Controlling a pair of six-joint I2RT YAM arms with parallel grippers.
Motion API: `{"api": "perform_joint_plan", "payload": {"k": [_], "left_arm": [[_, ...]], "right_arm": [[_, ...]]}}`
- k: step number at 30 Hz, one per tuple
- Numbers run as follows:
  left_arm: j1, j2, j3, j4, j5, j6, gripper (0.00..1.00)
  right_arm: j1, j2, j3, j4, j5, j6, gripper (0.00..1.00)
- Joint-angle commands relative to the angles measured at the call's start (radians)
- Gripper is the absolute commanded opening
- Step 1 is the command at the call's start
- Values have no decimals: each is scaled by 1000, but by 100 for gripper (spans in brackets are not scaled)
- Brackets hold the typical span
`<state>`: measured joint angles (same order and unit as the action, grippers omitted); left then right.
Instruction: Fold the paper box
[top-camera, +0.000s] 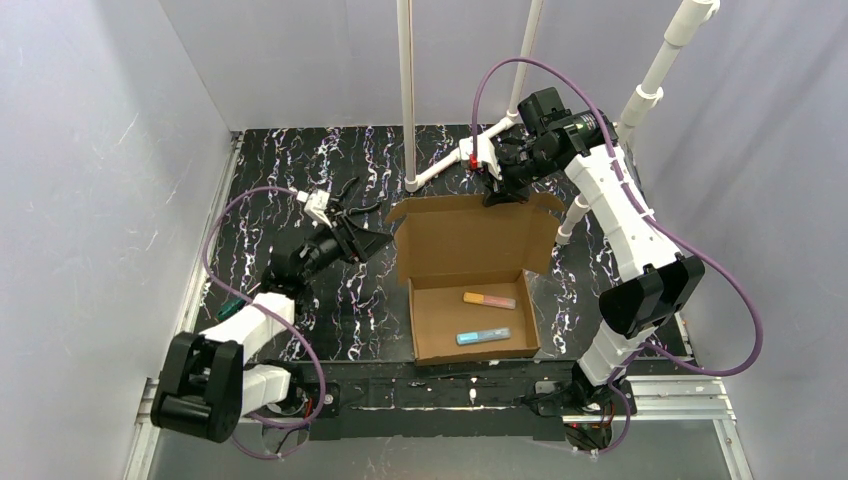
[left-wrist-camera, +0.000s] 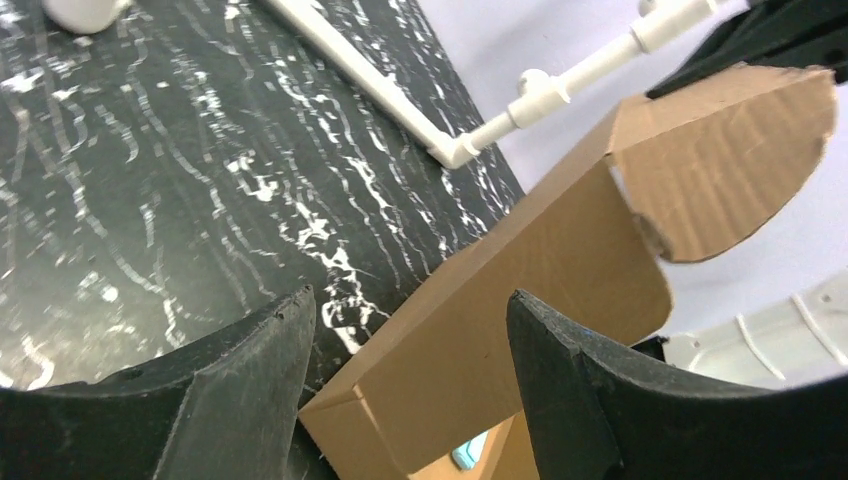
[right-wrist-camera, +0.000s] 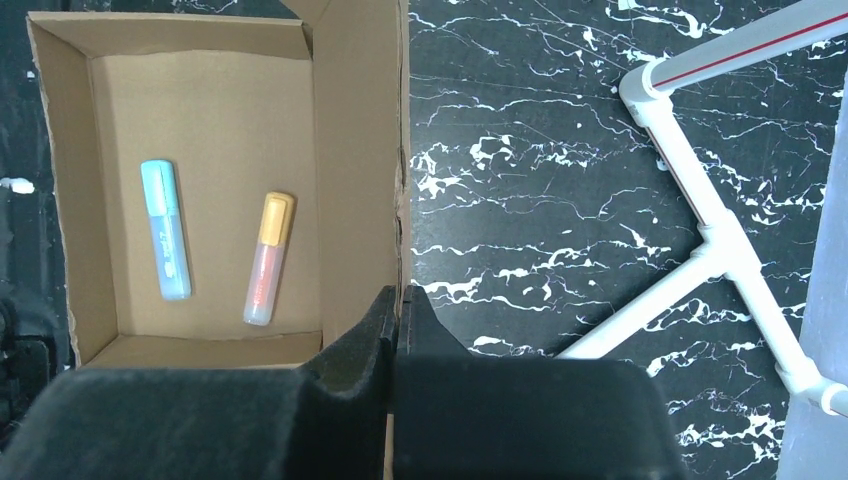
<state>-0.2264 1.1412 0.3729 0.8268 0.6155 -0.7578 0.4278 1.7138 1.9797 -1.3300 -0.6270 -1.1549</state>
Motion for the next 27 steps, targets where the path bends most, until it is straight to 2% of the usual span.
{"api": "perform_joint_plan", "payload": {"k": [1,11,20,27], "left_arm": [[-31,65,90,131,157,19,68],[-125,179,72,339,251,-34,69],[-128,302,141,355,192,-11,68],[-128,344,156,494,225,-93,68]], "right_arm": [[2,-38,-8,-10,-51,-7,1],[2,-18,2,8,-49,20,1],[2,-19,-7,-31,-113,-19,1],[2,-21,-22,-40,-141,-31,1]]}}
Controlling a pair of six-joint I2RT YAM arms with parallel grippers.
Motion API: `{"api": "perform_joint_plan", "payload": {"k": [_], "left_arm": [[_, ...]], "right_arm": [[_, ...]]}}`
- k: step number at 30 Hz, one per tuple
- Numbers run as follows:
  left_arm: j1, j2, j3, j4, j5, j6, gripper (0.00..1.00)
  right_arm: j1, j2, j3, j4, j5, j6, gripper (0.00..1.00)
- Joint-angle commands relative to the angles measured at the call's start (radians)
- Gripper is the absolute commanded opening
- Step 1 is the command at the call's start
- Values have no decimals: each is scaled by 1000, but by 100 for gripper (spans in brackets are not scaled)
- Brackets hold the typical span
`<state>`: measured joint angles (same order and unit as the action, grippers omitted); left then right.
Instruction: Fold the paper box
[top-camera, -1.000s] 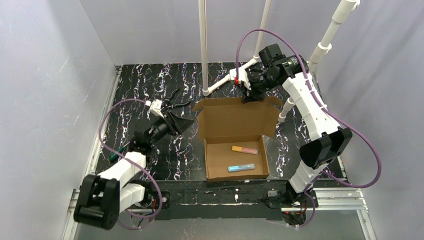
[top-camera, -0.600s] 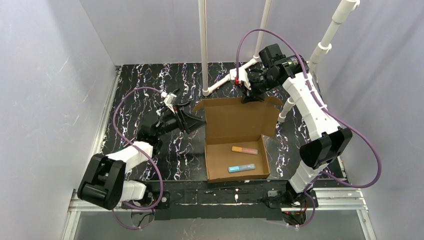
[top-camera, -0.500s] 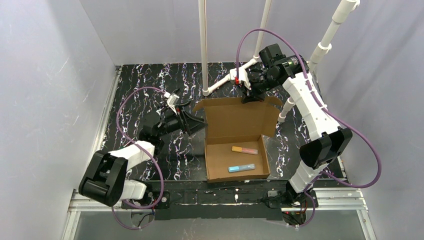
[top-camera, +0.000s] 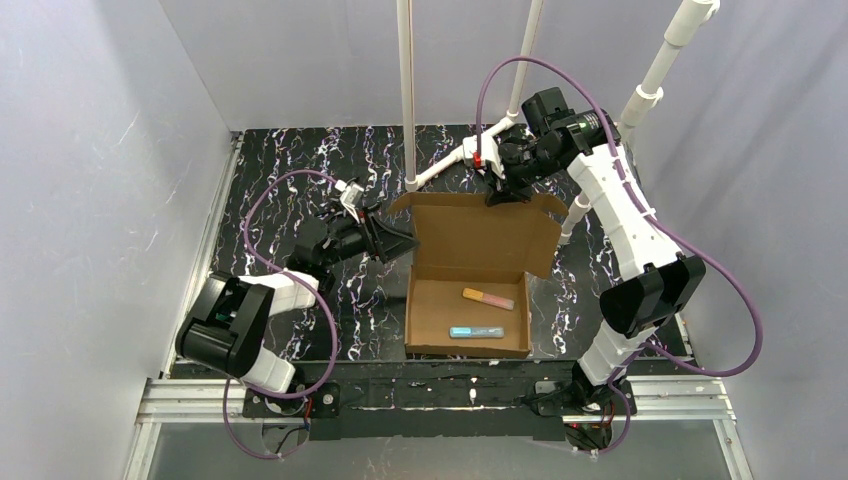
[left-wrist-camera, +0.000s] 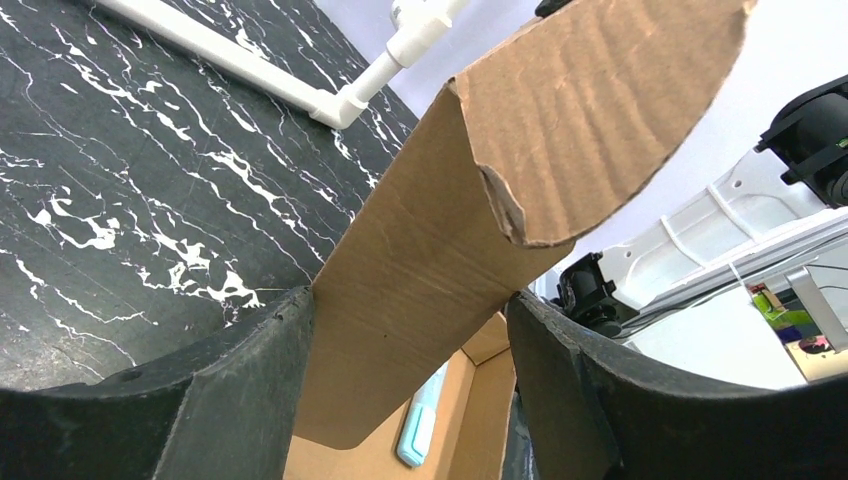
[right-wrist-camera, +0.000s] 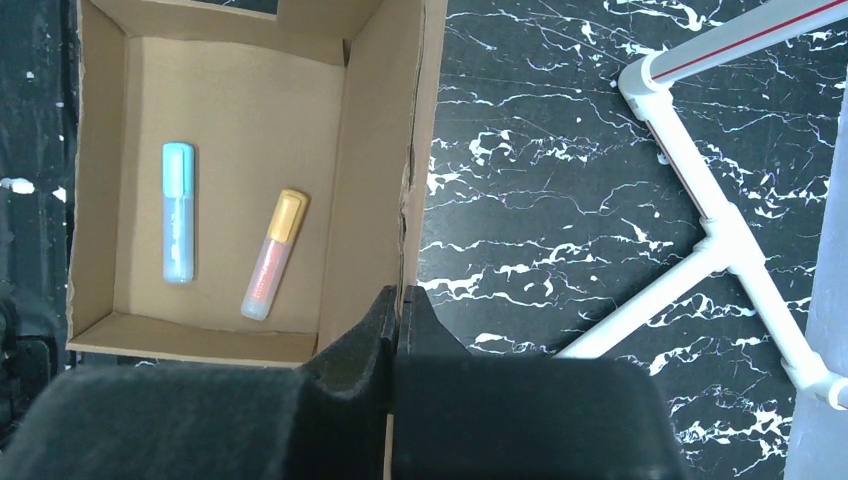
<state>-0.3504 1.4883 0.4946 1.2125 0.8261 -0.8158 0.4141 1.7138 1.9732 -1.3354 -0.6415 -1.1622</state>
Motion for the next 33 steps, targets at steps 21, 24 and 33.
{"api": "perform_joint_plan", "payload": {"k": [21,24,33], "left_arm": [[167,-572,-87,-451,-17,-44,85],[171,-686,-22,-631,-71,94,98],[165,-472,480,-1062,93,552,98]], "right_arm": [[-17,-111,-92,43,-41,36,1],[-17,-86,-54,22,-50,23,1],[1,21,86,-54,-68,-38,1]]}}
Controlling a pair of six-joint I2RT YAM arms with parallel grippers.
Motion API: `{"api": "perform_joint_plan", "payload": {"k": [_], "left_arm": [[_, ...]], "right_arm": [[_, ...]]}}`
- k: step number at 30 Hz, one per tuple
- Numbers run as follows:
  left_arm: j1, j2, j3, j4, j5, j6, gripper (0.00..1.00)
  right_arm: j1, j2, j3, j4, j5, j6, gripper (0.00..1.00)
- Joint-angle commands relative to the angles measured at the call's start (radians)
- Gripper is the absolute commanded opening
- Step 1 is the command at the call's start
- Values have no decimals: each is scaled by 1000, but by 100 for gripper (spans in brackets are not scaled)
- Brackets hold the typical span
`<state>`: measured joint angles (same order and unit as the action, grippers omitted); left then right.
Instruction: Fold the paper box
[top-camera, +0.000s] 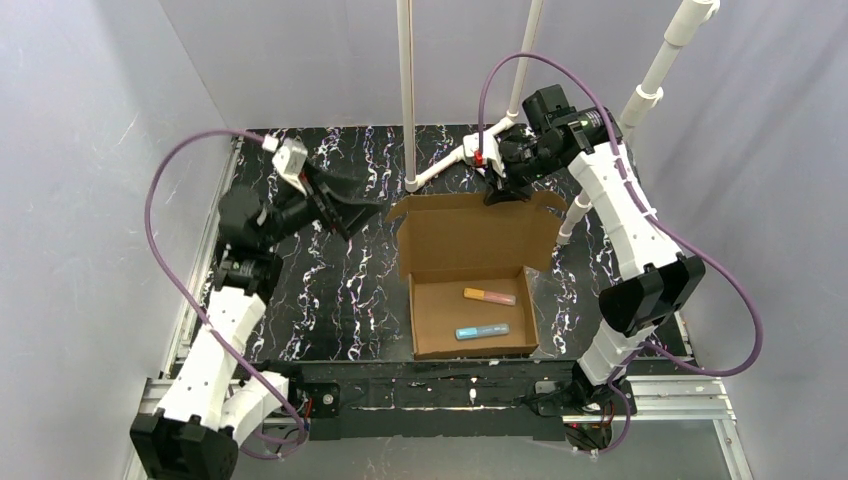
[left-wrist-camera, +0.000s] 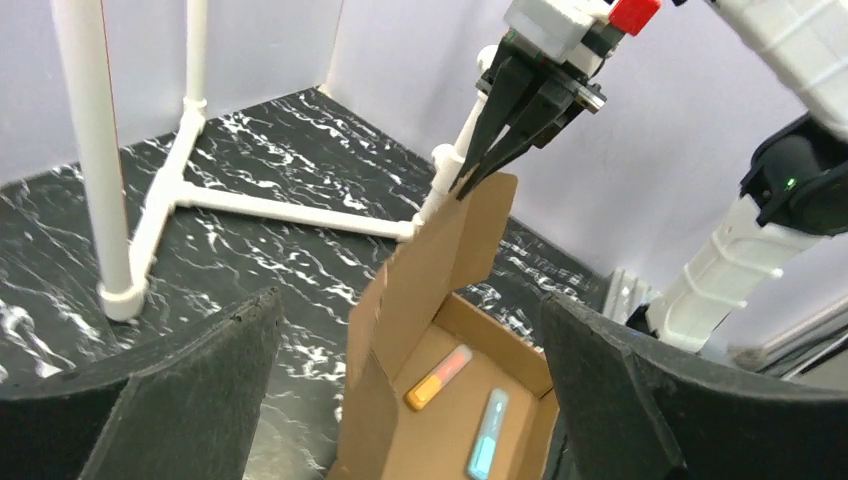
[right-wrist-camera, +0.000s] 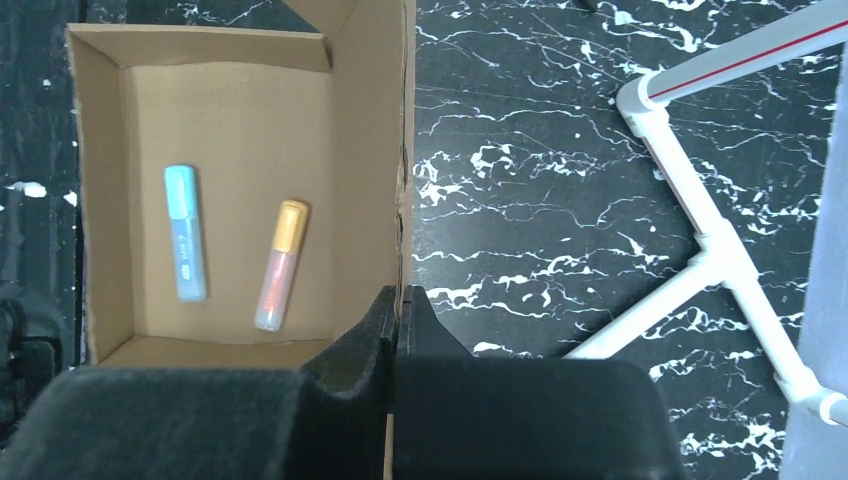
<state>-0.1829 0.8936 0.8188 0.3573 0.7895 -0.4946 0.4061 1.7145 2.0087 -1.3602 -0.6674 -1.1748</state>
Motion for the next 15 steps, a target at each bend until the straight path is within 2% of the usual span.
{"api": "perform_joint_plan", "payload": {"k": [1,3,8,11,15], "left_arm": [[-12,152,182,-219,144,249,98],[-43,194,223,-249,148,310,98],[-192,304,357,-447,15,485,92],[-230,353,388,-459,-31,537,87],[-239,406,439,-484,-26,550,70]], "right_arm": [[10,20,51,-28,-45,-24,1],[11,22,54,-27,-50,-23,1],[19,40,57,-23,-57,-16,1],[27,53,61,-18,-62,-9,1],[32,62,61,-12,-62,-3,1]]}}
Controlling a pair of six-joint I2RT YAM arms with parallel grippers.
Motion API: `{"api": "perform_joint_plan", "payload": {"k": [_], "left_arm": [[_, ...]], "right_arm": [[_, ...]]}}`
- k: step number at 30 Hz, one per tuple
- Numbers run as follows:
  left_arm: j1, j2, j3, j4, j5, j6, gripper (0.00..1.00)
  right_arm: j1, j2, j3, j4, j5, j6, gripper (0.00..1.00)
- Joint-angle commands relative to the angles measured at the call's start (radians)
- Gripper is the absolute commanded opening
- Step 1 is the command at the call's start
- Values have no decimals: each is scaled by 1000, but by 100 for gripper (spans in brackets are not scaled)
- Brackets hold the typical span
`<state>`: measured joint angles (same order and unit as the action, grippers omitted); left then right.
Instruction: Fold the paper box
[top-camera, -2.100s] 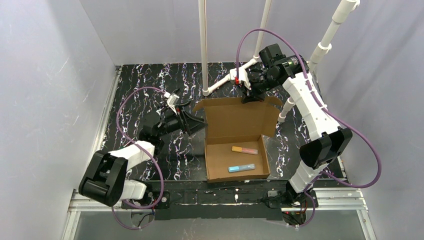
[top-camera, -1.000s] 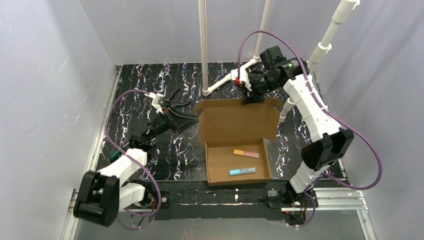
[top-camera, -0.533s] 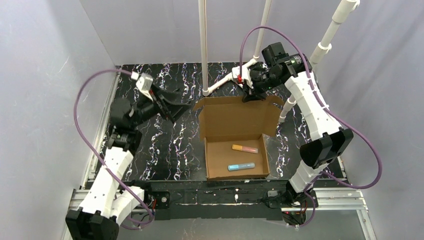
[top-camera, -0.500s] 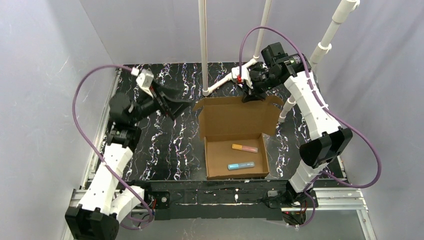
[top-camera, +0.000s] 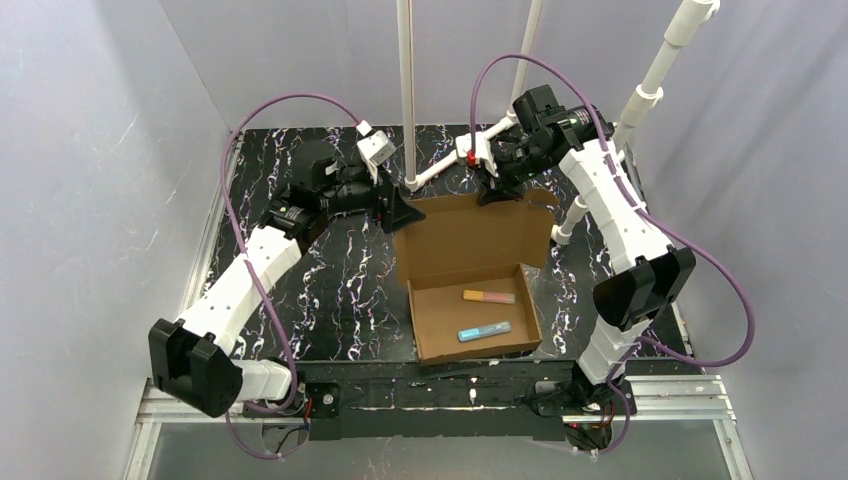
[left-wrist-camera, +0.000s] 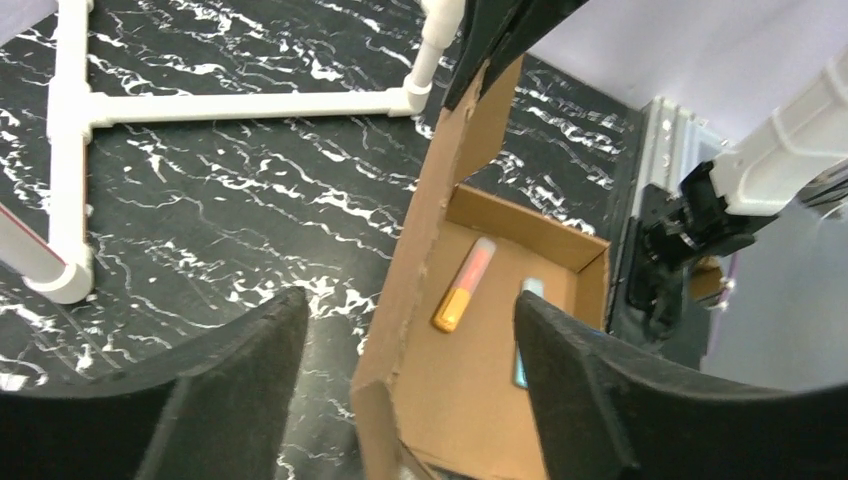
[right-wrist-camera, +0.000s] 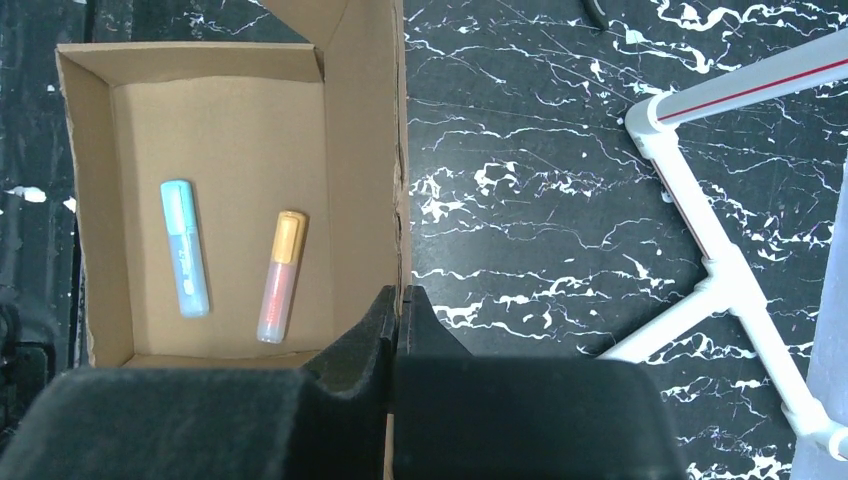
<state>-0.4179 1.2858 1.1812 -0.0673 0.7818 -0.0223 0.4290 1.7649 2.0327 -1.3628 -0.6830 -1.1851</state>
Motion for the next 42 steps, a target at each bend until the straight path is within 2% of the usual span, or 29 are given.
{"api": "perform_joint_plan", "payload": {"k": [1,9,12,13,14,15,16,18,20,22,26,30,32,33,36,38,40,42], "left_arm": [[-9,27,87,-74,-6,82,66],[-47,66,113,-150,6,158,38],[-56,63,114,-158,-24,186,15],[-56,62,118,-163,-37,194,5],[-56,59,122,-171,-58,204,0],[-56,49,122,-179,-89,216,0],[-56,37,115,-180,-118,230,0],[-55,-3,76,-167,-177,274,0],[-55,-52,25,-148,-221,324,0],[-54,-95,-20,-132,-272,347,0],[-50,-166,-70,-110,-327,356,0],[-45,-217,-94,-100,-372,355,0],[-43,-235,-102,-93,-410,360,0],[-41,-246,-109,-85,-425,364,0],[-31,-256,-108,-67,-436,371,0],[-25,-249,-95,-67,-427,365,0],[-21,-246,-88,-59,-397,353,0],[-17,-242,-89,-51,-368,339,0]], "right_arm": [[11,16,39,-8,-47,10,1],[14,47,69,12,-52,46,1],[17,53,68,21,-50,57,1],[17,52,67,25,-47,63,1],[17,50,64,34,-43,77,1],[17,42,61,50,-30,102,8],[16,28,53,75,-13,135,23],[15,-24,25,125,30,231,78],[-3,-88,-17,147,31,266,97],[-42,-167,-75,184,13,311,98],[-161,-324,-223,328,-27,445,98],[-208,-443,-479,531,62,532,97],[-211,-482,-576,618,124,570,85],[-214,-498,-613,662,158,590,76],[-218,-515,-692,785,244,657,37],[-218,-493,-711,849,297,685,20],[-216,-445,-716,909,324,705,11],[-202,-409,-728,997,334,720,8]]}}
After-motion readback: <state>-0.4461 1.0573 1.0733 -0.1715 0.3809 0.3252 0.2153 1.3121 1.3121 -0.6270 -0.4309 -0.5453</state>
